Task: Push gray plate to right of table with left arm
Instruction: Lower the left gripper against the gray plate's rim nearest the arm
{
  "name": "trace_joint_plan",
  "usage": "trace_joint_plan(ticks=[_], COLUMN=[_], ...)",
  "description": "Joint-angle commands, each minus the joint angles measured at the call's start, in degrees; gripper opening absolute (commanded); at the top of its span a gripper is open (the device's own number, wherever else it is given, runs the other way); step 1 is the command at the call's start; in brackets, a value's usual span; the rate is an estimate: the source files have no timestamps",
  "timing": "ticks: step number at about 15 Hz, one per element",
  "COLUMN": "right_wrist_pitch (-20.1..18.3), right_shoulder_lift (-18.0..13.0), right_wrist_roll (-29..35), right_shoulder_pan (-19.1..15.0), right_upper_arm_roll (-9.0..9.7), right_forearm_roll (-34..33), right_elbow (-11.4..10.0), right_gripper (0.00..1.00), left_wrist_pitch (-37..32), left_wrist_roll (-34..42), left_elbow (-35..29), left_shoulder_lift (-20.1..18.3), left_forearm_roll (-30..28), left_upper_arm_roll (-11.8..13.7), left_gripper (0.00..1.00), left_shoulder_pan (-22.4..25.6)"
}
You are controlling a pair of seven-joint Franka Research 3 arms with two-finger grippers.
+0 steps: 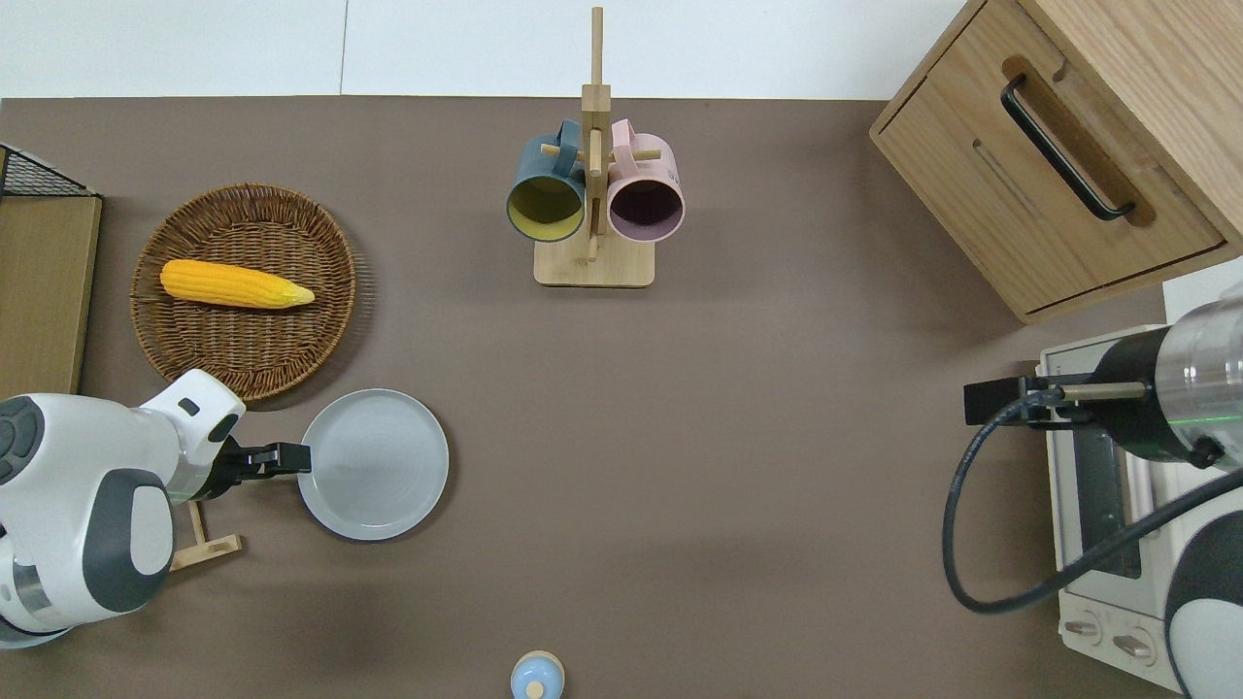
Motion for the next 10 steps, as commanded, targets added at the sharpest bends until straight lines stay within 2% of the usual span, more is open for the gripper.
trace_joint_plan(ticks=[1,6,10], right_wrist_pitch=[0.01,0.01,0.01], right_shoulder_lift=[-1.57,-1.57,-1.57], right_wrist_roll=[0.59,0.59,0.59], right_shoulder_pan=[-1.41,-1.41,-1.41], right_upper_arm_roll=[0.83,0.83,0.83], right_forearm_roll=[1.23,1.23,1.23], right_elbow=[-1.56,-1.56,-1.56], right_gripper=[0.996,0.996,0.996], left_wrist_pitch=[3.49,3.75,4.19], left_wrist_roll=[0.12,-1.63,-2.25], left_elbow=[-3.30,-4.09,-4.45], left_shoulder_lift=[-0.18,-0.18,-0.18], left_forearm_roll=[-2.32,-2.41,-2.41], left_upper_arm_roll=[-0.26,-1.49,-2.55], left_gripper=[0.90,0.76,0.52], left_shoulder_pan=[0.13,-0.13,-0.13])
